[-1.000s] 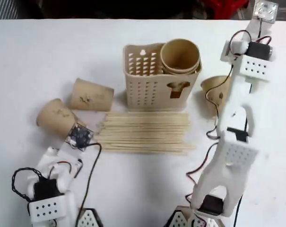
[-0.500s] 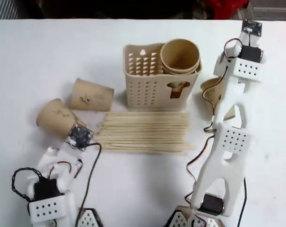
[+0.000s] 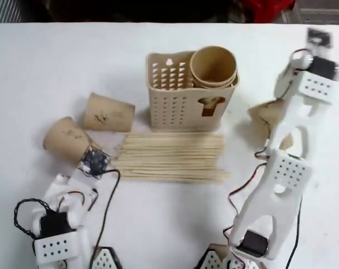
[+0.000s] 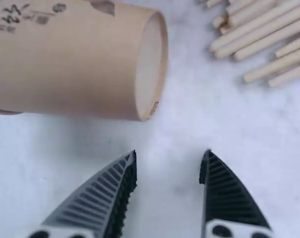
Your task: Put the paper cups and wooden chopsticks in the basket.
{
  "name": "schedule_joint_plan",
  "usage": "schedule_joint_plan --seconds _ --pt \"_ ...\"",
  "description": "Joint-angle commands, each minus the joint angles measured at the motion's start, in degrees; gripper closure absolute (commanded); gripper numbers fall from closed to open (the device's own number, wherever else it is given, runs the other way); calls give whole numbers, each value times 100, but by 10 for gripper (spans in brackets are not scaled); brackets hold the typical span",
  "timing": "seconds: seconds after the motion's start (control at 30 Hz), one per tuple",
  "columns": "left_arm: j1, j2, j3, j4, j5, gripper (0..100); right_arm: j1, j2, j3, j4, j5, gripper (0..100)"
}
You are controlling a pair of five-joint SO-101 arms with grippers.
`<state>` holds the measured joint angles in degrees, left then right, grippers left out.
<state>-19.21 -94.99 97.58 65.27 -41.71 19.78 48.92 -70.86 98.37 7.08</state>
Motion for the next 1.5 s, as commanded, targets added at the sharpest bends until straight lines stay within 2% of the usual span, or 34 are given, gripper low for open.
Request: schedule_joint_plan --seconds 0.0,0.23,0.33,0.53,0.7,0.8,0.9,1.13,1.47 --pt "-40 13 -18 44 -62 789 347 -1165 114 40 97 982" --pt "-40 13 -18 44 -62 789 919 -3143 1354 22 70 982" --pt "-40 13 -18 44 -62 789 919 -4013 1899 22 53 982" --pt "-40 13 -18 44 -62 789 84 -5701 2945 -48 9 982" --pt "-40 13 -18 44 -62 789 -1543 -6527 2998 -523 -246 982" --pt "-40 13 -18 44 -62 789 -2352 -6563 2998 -1156 -422 982" --pt "-40 13 -18 44 -62 789 -2633 -6448 2998 -1798 -703 982" --pt "-40 13 -18 44 -62 789 -2853 -5780 3015 -2615 -967 981" --pt "-40 13 -18 44 -62 789 -2826 -4602 3033 -2607 -1451 977"
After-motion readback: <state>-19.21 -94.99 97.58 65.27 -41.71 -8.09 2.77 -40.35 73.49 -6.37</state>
